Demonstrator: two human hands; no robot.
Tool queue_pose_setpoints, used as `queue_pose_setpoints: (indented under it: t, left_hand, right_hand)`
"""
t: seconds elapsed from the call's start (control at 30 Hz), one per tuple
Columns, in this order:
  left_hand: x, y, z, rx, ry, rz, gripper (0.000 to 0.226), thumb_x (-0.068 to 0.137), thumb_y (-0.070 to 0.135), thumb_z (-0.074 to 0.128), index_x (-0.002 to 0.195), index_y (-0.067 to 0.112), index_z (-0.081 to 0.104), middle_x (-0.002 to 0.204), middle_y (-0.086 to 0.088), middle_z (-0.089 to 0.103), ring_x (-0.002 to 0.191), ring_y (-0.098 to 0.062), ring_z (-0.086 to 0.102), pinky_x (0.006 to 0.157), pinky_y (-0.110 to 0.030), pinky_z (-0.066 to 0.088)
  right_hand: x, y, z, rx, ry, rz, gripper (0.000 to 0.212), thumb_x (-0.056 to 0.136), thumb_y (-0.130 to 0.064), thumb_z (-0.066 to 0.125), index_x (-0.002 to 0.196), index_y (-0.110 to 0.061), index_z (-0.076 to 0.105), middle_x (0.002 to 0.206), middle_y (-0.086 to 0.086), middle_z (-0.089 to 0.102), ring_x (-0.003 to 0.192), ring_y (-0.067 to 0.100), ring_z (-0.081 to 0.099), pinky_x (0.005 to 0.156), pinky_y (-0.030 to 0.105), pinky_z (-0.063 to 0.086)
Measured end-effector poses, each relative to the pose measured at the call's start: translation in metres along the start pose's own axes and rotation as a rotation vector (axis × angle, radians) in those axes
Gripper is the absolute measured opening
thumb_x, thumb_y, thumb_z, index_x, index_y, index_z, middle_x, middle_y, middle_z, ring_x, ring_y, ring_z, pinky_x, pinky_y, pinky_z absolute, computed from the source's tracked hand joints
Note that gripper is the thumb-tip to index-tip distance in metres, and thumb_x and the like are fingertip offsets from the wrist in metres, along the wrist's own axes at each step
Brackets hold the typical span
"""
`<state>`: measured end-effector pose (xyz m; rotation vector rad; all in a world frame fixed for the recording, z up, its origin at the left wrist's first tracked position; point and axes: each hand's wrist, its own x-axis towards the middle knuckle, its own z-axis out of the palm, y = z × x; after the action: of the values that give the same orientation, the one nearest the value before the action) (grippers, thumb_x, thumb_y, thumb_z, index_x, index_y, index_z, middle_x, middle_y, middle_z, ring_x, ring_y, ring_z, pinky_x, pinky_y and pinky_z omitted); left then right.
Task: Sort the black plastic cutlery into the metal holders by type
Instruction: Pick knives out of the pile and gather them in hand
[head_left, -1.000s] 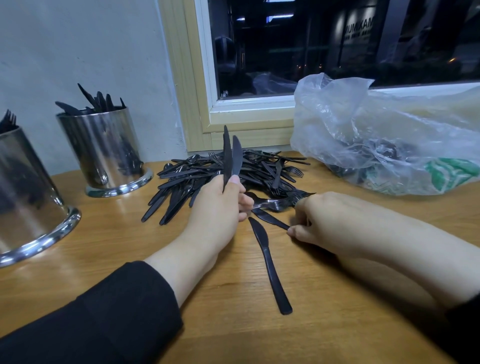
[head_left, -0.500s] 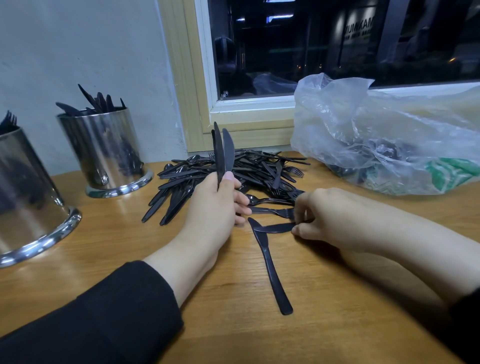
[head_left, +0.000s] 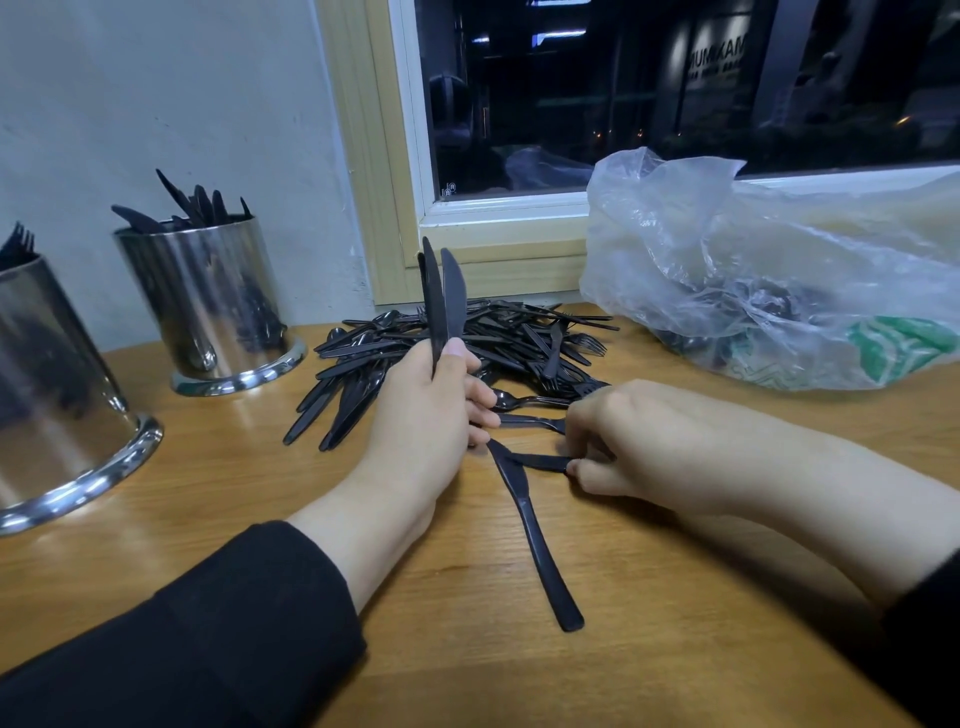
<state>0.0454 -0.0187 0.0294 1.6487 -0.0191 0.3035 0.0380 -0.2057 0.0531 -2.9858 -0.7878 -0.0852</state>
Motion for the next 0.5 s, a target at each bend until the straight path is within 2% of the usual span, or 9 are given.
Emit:
queue_pose_setpoints:
  t: [0.07,0.13,0.2,0.27,0.37,0.5]
  left_hand:
    - [-0.001,0.001,0.0,-0.006,0.008,0.009,0.028,0.11,0.029,0.039,0.097,0.015,0.059,0.066,-0.001,0.057,0.051,-0.014,0.053,0.049,-0.031,0.045]
    - [-0.002,0.002,0.0,-0.042,0.013,0.008,0.026,0.109,0.031,0.042,0.095,0.016,0.059,0.059,0.006,0.045,0.046,-0.011,0.038,0.043,-0.026,0.033]
    - [-0.003,0.004,0.0,-0.089,0.004,-0.005,0.025,0.108,0.033,0.046,0.097,0.016,0.061,0.054,0.012,0.039,0.044,-0.008,0.032,0.042,-0.023,0.029]
    - [-0.005,0.006,-0.001,-0.133,-0.028,-0.022,0.024,0.108,0.034,0.049,0.1,0.015,0.062,0.053,0.013,0.038,0.044,-0.008,0.031,0.042,-0.023,0.028]
    - [-0.008,0.006,-0.002,-0.141,-0.09,-0.017,0.026,0.108,0.032,0.048,0.098,0.013,0.063,0.058,0.005,0.044,0.047,-0.012,0.037,0.042,-0.026,0.034]
    - [-0.014,0.011,0.003,-0.121,-0.201,0.01,0.031,0.109,0.026,0.046,0.103,0.002,0.064,0.074,-0.013,0.067,0.061,-0.019,0.066,0.054,-0.028,0.055]
  right_hand:
    - [0.003,-0.004,0.001,-0.068,0.063,-0.012,0.017,0.095,-0.039,0.055,0.094,-0.024,0.064,0.09,-0.007,0.06,0.081,0.012,0.057,0.071,0.029,0.048]
    - [0.005,-0.006,0.002,-0.064,0.146,-0.001,0.015,0.091,-0.035,0.059,0.083,-0.022,0.06,0.086,-0.005,0.061,0.08,0.019,0.058,0.071,0.034,0.05]
    - [0.004,-0.004,0.002,0.112,0.294,0.024,0.016,0.089,-0.03,0.061,0.075,-0.023,0.057,0.073,-0.006,0.06,0.069,0.012,0.055,0.065,0.032,0.048]
    - [0.001,-0.004,-0.002,0.426,0.493,0.073,0.018,0.087,-0.028,0.061,0.069,-0.024,0.059,0.061,-0.008,0.059,0.058,0.005,0.052,0.059,0.022,0.042]
    - [0.003,-0.006,-0.005,0.835,0.588,0.094,0.022,0.089,-0.023,0.062,0.067,-0.018,0.064,0.054,-0.008,0.059,0.053,0.004,0.05,0.058,0.02,0.042]
    - [0.006,-0.008,-0.001,1.118,0.617,0.107,0.026,0.095,-0.011,0.062,0.07,-0.009,0.066,0.059,0.002,0.063,0.055,0.013,0.054,0.057,0.024,0.045]
